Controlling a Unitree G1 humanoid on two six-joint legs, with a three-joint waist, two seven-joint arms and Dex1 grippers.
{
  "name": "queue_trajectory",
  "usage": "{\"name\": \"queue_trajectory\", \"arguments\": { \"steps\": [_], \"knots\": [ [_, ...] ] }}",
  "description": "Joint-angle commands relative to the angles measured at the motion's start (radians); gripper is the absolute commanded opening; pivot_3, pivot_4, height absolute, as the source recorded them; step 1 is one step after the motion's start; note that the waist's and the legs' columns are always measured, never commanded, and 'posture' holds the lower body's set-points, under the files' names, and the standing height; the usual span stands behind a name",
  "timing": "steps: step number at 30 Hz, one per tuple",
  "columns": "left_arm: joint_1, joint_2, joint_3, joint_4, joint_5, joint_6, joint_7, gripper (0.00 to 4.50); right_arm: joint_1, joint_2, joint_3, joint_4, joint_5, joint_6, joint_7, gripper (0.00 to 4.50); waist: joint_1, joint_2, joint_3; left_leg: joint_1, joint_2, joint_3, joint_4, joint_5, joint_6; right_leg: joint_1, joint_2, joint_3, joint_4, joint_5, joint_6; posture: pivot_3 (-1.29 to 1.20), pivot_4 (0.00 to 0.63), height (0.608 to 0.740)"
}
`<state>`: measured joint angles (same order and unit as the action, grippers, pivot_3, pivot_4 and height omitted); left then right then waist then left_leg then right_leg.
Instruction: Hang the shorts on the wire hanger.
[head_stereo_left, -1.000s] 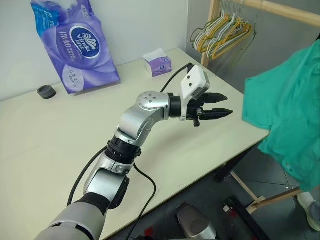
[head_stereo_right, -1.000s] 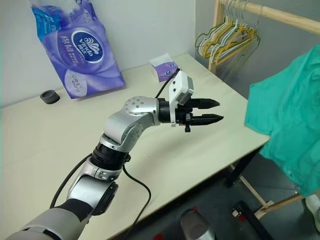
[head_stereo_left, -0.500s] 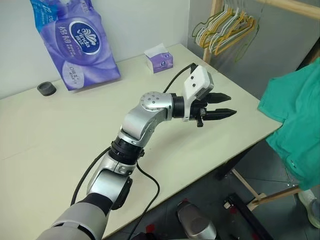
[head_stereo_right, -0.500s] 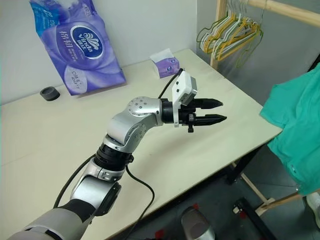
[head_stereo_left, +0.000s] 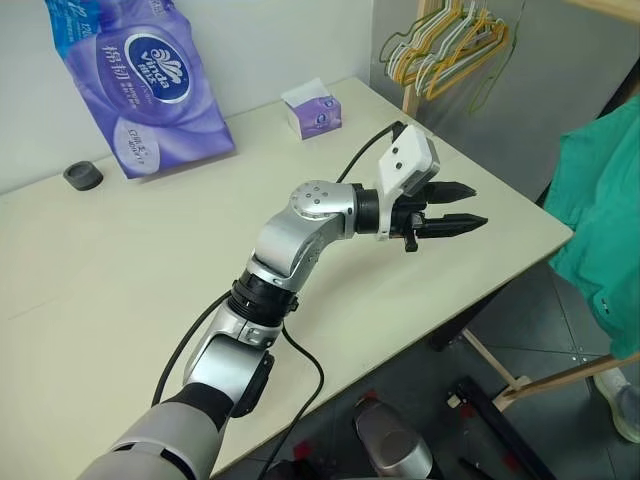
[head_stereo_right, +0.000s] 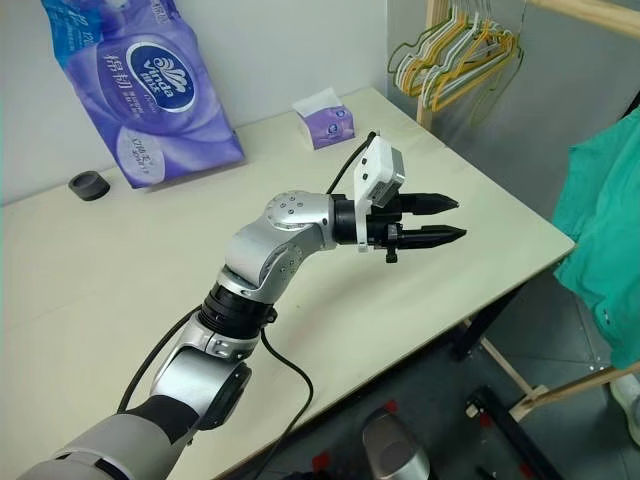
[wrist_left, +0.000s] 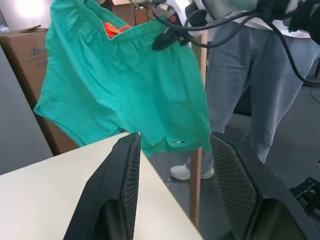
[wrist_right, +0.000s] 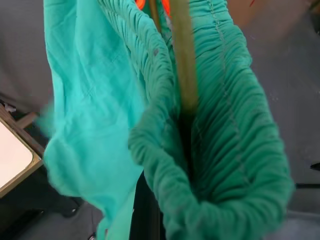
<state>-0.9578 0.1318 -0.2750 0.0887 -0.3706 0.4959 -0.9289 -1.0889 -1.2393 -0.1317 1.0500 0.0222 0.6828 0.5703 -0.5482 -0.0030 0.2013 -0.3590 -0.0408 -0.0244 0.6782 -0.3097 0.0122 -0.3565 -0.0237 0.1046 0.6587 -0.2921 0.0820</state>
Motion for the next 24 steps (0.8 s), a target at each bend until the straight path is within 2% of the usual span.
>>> {"name": "queue_trajectory", "arguments": {
  "steps": [1, 13, 22, 24],
  "knots": [
    [-0.022, -0.002, 0.017, -0.028, -0.002, -0.009, 0.0, 2.29, -0.053, -0.011, -0.002, 0.064, -0.017, -0.01, -0.007, 0.0, 0.0, 0.0, 0.004, 0.0, 0.0, 0.0, 0.0, 0.0, 0.0, 0.0, 0.0, 0.0, 0.0, 0.0, 0.0, -0.55, 0.222, 0.74],
    [-0.027, -0.002, 0.007, -0.019, 0.0, -0.011, -0.017, 2.29, -0.059, 0.009, -0.016, 0.095, 0.008, 0.107, 0.045, 0.0, 0.0, -0.006, 0.015, 0.0, 0.0, 0.0, 0.0, 0.0, 0.0, 0.001, 0.0, 0.0, -0.001, 0.0, 0.001, -0.54, 0.24, 0.74],
    [-0.101, -0.056, 0.027, 0.083, -0.044, 0.01, -0.076, 2.29, -0.088, 0.005, -0.046, 0.087, 0.022, 0.163, 0.036, 0.0, 0.0, -0.01, 0.042, -0.002, 0.0, 0.0, 0.0, -0.001, 0.001, 0.002, 0.0, 0.0, -0.006, 0.002, 0.002, -0.53, 0.279, 0.74],
    [-0.124, -0.07, 0.03, 0.121, -0.042, -0.009, -0.093, 2.29, -0.092, 0.004, -0.05, 0.087, 0.024, 0.166, 0.032, 0.0, 0.001, -0.01, 0.043, -0.003, 0.0, 0.0, 0.0, -0.002, 0.003, 0.002, 0.0, -0.001, -0.009, 0.005, -0.001, -0.54, 0.276, 0.74]
  ]
}}
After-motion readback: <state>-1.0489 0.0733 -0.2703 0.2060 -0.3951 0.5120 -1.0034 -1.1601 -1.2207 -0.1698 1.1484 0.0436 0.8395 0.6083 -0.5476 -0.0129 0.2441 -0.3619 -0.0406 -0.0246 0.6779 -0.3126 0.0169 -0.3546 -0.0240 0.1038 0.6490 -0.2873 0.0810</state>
